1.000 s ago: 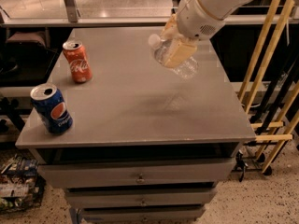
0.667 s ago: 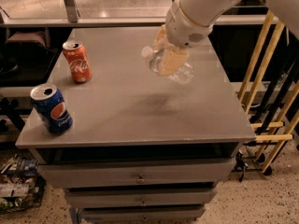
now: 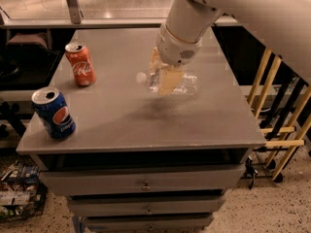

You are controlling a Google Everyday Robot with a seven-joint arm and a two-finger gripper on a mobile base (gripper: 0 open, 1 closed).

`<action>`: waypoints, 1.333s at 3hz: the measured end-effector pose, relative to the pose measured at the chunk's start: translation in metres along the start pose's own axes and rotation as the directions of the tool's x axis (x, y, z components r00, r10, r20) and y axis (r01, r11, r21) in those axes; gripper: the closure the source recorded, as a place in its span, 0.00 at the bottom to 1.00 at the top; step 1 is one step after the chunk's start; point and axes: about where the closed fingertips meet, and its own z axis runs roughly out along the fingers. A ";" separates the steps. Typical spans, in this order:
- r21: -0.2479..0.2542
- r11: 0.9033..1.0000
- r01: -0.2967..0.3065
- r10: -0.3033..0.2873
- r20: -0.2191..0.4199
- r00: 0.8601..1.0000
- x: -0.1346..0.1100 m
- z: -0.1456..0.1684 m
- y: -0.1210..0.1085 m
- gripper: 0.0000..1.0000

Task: Knock water bottle over

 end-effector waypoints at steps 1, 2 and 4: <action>-0.059 0.998 0.022 -0.021 0.010 1.000 0.001 0.013 0.004 1.00; -0.109 0.993 0.052 -0.050 0.019 0.999 0.001 0.023 0.007 1.00; -0.135 0.989 0.058 -0.055 0.030 0.998 -0.001 0.036 0.008 0.82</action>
Offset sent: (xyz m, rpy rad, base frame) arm -0.0060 0.0038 -0.0345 -0.0580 0.1376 0.1302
